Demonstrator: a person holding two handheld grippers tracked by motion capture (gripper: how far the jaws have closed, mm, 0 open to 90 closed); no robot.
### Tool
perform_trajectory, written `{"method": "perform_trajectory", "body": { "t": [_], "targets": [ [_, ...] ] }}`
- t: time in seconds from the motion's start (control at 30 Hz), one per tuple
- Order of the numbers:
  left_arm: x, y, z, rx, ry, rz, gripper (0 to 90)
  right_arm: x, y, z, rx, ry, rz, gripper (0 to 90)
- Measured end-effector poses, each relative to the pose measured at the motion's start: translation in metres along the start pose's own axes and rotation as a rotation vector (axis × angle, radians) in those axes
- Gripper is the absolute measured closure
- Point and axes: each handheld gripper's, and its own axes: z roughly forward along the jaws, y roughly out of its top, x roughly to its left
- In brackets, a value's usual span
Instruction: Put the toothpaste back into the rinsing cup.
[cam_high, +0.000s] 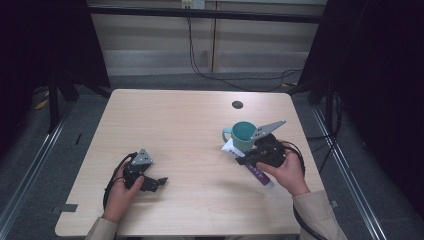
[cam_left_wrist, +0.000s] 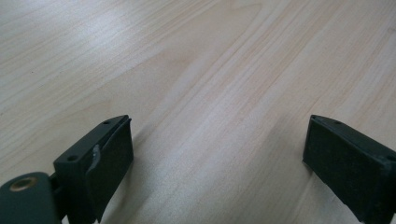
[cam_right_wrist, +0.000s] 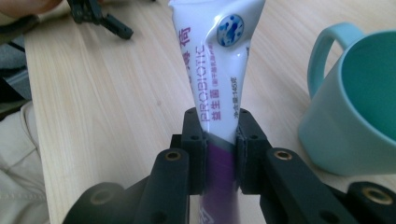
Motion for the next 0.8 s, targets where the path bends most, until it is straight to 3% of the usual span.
{"method": "perform_trajectory", "body": {
  "t": [0.4,0.8],
  "targets": [
    [0.000,0.000,0.000,0.000,0.000,0.001,8.1,-0.009,0.006,-0.012,-0.102,0.004,0.054,76.9],
    [0.000,0.000,0.000,0.000,0.000,0.000,8.1,-0.013,0.015,-0.021,-0.179,-0.021,0.067,76.9]
  ]
}}
